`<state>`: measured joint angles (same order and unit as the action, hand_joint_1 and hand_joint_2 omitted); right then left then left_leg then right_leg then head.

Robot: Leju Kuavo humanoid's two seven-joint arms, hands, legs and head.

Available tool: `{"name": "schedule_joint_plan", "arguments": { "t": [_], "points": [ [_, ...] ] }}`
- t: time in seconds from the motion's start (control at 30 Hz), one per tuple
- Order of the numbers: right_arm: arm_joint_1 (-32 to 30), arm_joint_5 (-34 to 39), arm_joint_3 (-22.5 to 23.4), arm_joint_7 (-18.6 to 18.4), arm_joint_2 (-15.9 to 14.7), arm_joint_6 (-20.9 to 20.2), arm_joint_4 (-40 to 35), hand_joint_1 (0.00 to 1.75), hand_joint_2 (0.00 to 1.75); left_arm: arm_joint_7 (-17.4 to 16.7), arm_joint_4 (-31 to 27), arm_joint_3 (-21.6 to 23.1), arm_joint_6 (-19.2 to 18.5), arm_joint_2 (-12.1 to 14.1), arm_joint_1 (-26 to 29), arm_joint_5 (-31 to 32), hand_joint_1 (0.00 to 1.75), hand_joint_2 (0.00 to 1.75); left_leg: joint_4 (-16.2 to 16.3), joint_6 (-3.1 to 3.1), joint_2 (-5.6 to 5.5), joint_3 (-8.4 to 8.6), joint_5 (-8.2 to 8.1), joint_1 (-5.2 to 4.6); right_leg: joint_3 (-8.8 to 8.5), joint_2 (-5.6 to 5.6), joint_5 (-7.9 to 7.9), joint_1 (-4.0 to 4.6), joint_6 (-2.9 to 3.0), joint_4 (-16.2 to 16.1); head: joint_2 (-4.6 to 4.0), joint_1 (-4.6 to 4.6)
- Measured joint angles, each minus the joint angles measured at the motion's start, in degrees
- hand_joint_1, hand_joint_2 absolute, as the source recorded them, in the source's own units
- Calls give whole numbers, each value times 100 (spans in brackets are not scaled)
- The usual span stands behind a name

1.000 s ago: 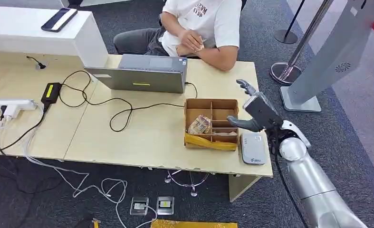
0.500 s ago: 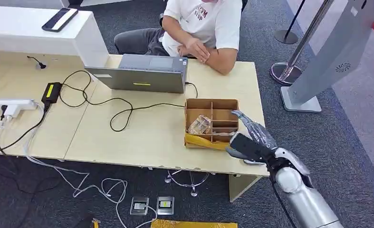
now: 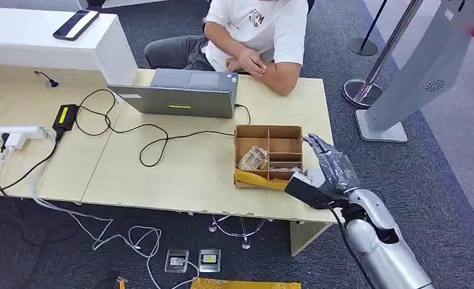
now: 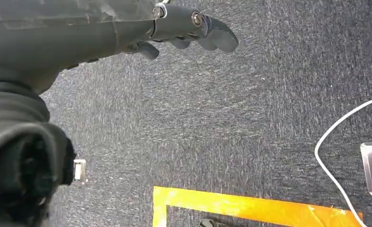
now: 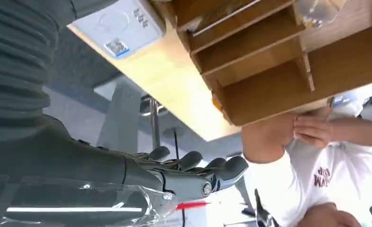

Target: Pass the card to the sensor for recognition and then transmit it.

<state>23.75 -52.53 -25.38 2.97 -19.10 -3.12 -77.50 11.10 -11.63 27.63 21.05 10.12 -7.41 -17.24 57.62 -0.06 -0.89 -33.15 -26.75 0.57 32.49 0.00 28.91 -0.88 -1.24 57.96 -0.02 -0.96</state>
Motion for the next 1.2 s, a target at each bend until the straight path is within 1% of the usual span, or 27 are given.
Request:
{"name": "schedule_joint_plan", "arguments": {
  "t": [0.17,0.3,0.4,0.47,0.57,0.73,1.2],
  "points": [
    [19,-316,-30,11,15,172,2,0,175,0,0,0,-2,0,-2,22,0,0,0,0,0,0,0,0,0,0,0,0,0,0,0,0],
    [64,-461,-57,42,66,236,53,0,175,0,0,29,-7,0,-5,37,0,0,-1,0,0,-1,0,0,1,0,0,0,0,0,0,0],
    [132,-675,-72,201,136,295,116,0,175,0,0,70,-11,0,-11,52,0,0,-1,0,0,-1,0,0,-1,0,0,0,0,1,0,0],
    [207,-830,-79,370,232,295,212,0,175,0,0,92,-20,0,-13,83,0,0,-2,0,0,-2,0,0,0,0,0,0,0,1,0,0],
    [339,-974,-114,507,394,273,409,0,175,0,0,109,-46,2,-27,101,0,0,-2,0,0,-2,0,0,0,0,0,0,0,1,0,2],
    [460,-987,-203,584,575,240,669,0,175,0,0,142,-83,4,-30,122,0,0,-1,0,-2,-2,0,0,0,-2,1,0,2,1,0,0],
    [451,-952,-315,717,745,269,1161,0,175,0,0,186,-87,15,-30,144,0,0,-1,0,-2,-2,0,1,1,-2,2,1,2,1,0,2]
  ]
}}
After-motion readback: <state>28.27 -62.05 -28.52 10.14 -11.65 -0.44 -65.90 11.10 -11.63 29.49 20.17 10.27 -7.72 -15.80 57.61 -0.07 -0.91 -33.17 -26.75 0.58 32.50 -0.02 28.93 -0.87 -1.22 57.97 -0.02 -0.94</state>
